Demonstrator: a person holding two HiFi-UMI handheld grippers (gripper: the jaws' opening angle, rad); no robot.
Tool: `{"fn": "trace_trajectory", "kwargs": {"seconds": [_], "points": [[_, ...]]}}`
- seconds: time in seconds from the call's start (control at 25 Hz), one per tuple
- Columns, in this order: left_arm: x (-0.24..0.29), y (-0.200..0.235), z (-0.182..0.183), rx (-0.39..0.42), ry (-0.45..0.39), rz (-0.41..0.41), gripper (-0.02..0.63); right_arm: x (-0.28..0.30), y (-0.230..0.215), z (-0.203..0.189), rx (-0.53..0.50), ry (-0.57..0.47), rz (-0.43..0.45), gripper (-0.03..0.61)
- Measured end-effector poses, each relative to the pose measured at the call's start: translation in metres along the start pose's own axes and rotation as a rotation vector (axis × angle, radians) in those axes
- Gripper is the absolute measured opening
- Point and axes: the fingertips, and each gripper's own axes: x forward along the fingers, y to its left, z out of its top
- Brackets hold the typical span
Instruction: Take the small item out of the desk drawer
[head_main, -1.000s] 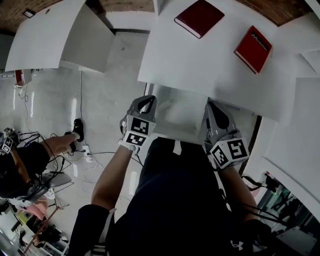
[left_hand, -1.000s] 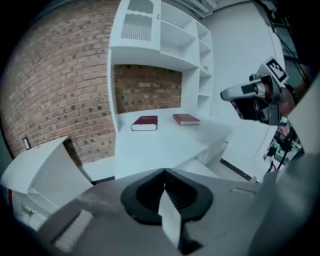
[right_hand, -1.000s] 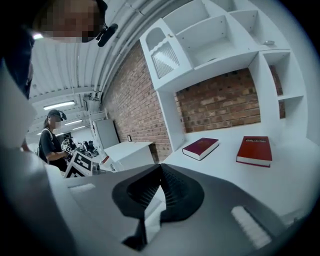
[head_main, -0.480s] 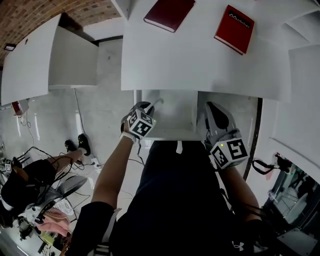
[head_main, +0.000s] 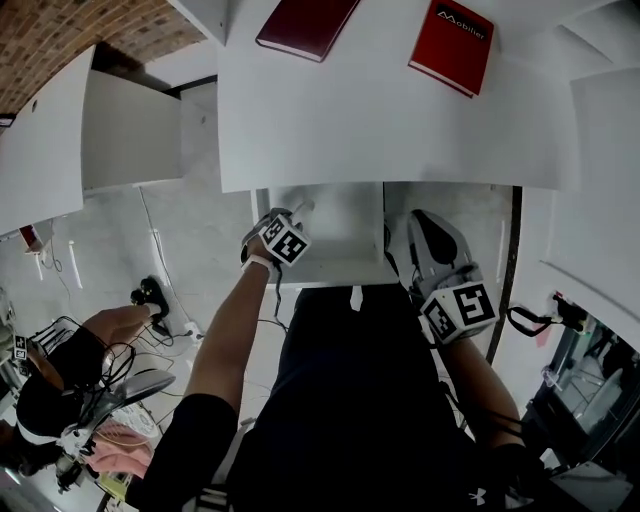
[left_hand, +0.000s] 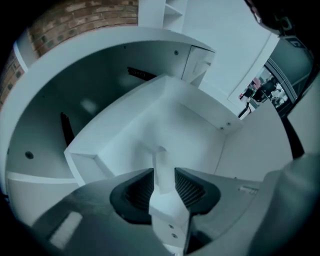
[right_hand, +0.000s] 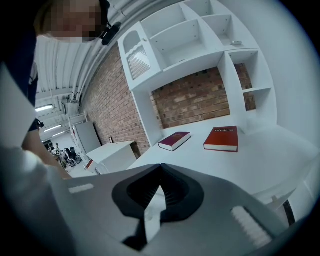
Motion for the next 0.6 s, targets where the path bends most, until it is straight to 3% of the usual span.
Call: {"fn": "trace_trajectory", "kwargs": {"seconds": [0.2, 0.6], "points": [[0.027, -0.004, -0.008, 0.005, 0.061, -0.021, 0.152, 0.000, -0.005, -0.005, 0.005, 0.015, -0.010, 0.003], [0.057, -0.002, -0.020, -0.008, 0.156, 0.017, 0.141, 0.001, -0.008, -0.021, -0.013, 0.076, -0.002, 0.003]]}}
